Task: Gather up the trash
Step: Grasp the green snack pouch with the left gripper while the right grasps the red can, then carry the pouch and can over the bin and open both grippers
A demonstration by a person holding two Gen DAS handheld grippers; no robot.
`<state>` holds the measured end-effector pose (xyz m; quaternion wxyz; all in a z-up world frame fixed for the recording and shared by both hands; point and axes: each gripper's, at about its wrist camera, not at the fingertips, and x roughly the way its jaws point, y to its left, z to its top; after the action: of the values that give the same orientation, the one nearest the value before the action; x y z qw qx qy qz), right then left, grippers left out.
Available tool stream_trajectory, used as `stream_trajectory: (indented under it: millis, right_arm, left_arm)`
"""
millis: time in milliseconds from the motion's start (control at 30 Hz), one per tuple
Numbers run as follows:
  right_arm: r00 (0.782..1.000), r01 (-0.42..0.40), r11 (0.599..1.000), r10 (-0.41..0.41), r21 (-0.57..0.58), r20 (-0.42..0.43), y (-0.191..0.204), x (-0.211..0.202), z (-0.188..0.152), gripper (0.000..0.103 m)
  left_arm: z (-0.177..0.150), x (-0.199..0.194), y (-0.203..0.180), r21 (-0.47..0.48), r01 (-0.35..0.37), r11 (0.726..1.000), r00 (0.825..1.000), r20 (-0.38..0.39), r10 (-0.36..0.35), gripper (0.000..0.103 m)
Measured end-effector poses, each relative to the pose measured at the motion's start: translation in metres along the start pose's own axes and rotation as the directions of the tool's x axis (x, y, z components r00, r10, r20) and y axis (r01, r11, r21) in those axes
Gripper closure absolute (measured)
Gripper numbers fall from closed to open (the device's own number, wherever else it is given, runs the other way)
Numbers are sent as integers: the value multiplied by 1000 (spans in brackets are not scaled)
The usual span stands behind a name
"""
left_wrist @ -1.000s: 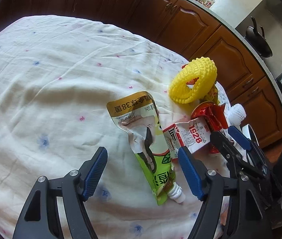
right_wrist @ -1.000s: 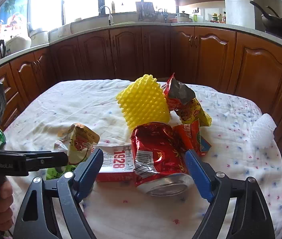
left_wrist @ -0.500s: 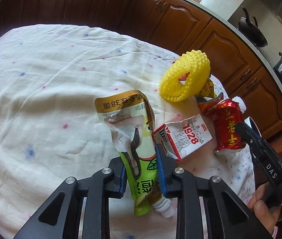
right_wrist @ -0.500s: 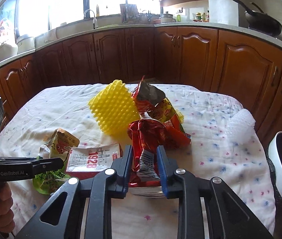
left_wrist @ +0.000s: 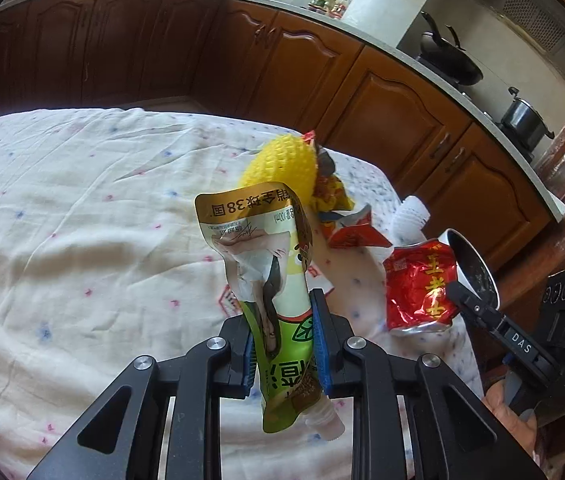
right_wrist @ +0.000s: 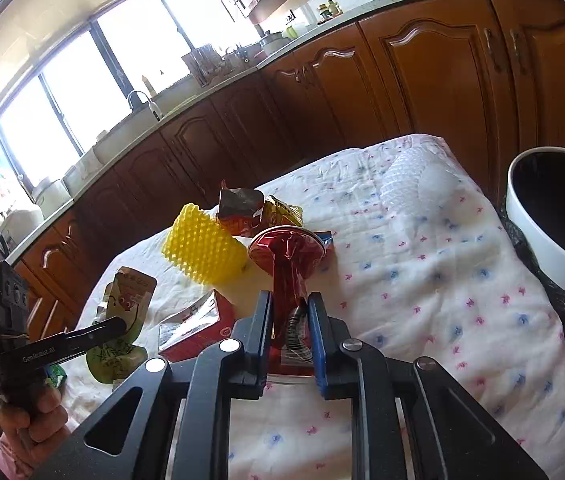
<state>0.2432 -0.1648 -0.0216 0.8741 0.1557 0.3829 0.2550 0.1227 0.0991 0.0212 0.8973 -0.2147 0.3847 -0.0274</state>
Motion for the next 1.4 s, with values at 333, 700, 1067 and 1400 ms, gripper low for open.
stream_trajectory:
  millis: [333,700,1067,1400]
  right_arm:
    - [996,35,996,-42,83,75,-38,-46,-4,86]
    - [976,111,980,-139,164,166,-84,-94,5,86]
    - [951,174,962,-220,212,216,-120,-125,16,86]
    - [933,210,949,-266,234,241,-144,-136,25,86]
  left_arm:
    - [3,35,-62,117,103,988,993,-62,-97,81]
    - [12,86,-130,233,204,951,975,-135,-176,81]
    - [17,136,-179,313,253,916,961,-188,-202,81]
    - [23,166,-216,371,263,891,958,-210,-195,81]
